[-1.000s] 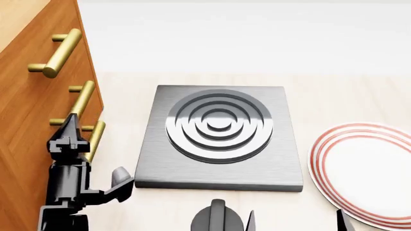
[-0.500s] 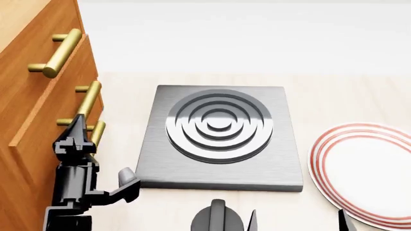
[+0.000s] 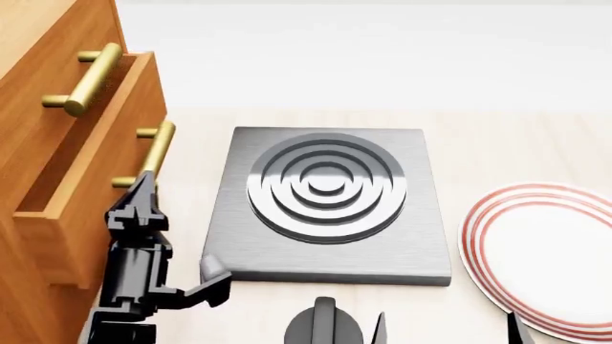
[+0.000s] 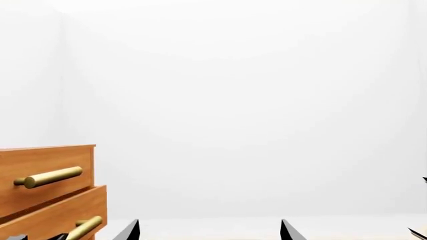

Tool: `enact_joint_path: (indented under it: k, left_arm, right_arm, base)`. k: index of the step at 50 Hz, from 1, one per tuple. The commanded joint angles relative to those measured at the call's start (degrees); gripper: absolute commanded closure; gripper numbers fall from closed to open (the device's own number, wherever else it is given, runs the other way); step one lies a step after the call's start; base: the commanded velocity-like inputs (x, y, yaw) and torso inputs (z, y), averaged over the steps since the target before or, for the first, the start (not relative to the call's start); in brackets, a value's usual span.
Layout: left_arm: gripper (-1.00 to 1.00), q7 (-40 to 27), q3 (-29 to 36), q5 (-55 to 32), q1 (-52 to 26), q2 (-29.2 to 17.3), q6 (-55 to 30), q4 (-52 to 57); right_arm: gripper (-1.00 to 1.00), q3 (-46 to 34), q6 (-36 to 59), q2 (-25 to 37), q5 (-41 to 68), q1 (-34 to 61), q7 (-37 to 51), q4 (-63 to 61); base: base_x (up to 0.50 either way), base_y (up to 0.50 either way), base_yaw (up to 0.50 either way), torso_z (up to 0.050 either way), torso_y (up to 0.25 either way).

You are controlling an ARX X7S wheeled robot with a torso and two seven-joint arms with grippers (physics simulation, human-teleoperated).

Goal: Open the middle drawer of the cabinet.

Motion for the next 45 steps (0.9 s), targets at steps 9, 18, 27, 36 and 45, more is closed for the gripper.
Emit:
enact_joint_path:
  k: [9, 18, 27, 36, 45]
  left_arm:
    - [1.0, 1.94, 2.0, 4.12, -0.09, 0.39, -1.93, 5.78]
    - [1.0, 2.68, 1.99, 5.56, -0.18, 0.39, -3.05, 8.38]
    - [1.0, 3.09, 1.97, 6.78, 0.16, 0.39, -3.77, 10.48]
    - [1.0, 3.26, 1.98, 7.48, 0.46, 0.39, -4.09, 11.73]
    - [1.0, 3.76, 2.07, 8.66, 0.49, 0.39, -4.56, 12.93]
  right_arm:
    - [-1.0, 0.06, -0.32, 0.42, 0.13, -0.39, 0.41, -0.3]
    - [-1.0, 0.14, -0.36, 0.64, 0.44, -0.41, 0.55, -0.42]
    - [-1.0, -0.03, -0.3, 0.76, 0.52, -0.22, 0.63, -0.36]
    - [-1.0, -0.37, -0.21, 0.82, 0.53, 0.11, 0.6, -0.08]
    - [-1.0, -0.99, -0.02, 0.83, 0.38, 0.39, 0.53, 0.12]
  base:
    - [0.0, 0.0, 0.0, -0.001, 0.0]
    - [0.0, 0.0, 0.0, 0.0, 0.0]
    - [0.0, 0.0, 0.0, 0.0, 0.0]
    - [0.0, 0.0, 0.0, 0.0, 0.0]
    - [0.0, 0.0, 0.0, 0.0, 0.0]
